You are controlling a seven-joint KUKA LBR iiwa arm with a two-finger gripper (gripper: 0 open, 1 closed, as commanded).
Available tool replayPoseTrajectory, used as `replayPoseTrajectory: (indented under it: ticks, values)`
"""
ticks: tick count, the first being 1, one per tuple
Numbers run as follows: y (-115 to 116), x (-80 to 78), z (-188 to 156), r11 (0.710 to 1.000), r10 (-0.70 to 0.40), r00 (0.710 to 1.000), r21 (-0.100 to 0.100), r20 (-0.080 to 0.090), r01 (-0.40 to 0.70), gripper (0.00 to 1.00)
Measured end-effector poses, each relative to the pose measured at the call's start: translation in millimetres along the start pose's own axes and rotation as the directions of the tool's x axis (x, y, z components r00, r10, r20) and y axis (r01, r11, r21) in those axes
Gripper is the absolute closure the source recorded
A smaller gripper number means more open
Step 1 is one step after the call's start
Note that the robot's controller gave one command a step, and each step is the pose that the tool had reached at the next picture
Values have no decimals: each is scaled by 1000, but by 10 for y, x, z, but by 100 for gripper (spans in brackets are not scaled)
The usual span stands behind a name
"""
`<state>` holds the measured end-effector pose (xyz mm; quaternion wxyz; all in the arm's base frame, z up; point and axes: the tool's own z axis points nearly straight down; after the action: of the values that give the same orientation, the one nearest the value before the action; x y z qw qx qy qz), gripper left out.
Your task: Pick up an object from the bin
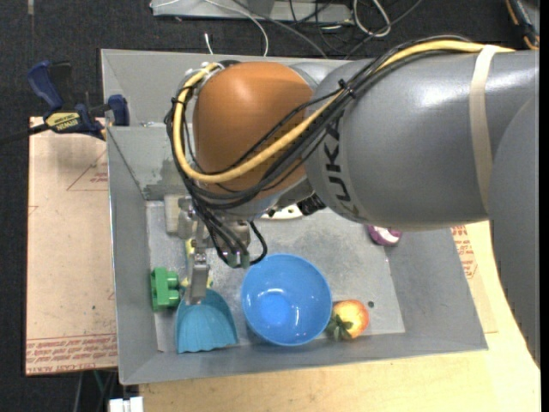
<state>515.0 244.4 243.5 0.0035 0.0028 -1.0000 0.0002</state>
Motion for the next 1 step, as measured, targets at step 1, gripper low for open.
replayPoseTrajectory:
  ticks: [1]
  values:
    - [-16, -21, -41, 1000, 6, 1000, -2, 7, -6, 0]
